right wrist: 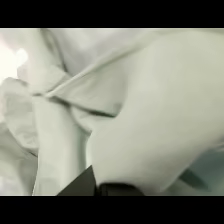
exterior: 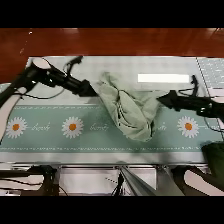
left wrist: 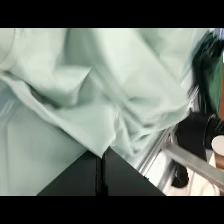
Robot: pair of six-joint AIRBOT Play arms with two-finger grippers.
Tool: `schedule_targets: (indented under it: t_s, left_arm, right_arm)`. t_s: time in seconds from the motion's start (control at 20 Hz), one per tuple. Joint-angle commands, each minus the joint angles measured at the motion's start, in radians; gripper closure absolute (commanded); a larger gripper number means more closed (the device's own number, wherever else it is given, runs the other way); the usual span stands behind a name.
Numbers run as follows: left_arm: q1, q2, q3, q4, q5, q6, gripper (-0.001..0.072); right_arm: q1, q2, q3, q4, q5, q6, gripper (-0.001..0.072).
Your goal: Fold the shirts.
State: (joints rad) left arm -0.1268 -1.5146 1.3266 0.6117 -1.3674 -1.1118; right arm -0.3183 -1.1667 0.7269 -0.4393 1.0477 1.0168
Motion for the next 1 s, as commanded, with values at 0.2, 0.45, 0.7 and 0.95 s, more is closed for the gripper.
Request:
schedule_targets:
  t_s: [0.2,0.45,0.7,0.95]
  left_arm:
    - [0.090,0.348,0.304,-0.002,0.128,0.000,0.0693]
    - [0.097,0.557,0.365,0.026,0.231,0.000,0.0693]
    - [0.097,0.753,0.364,0.354,0.248,-0.131,0.0693]
    - [0.097,0.823,0.364,0.583,0.119,-0.296,0.0693]
  right_arm:
    - [-0.148,0.356,0.423,-0.072,0.034,0.122,0.0688]
    - [-0.148,0.419,0.697,-0.211,0.041,0.273,0.0688]
    - [-0.148,0.425,0.916,-0.404,0.216,0.394,0.0687]
    - [-0.148,0.425,1.010,-0.546,0.421,0.470,0.0688]
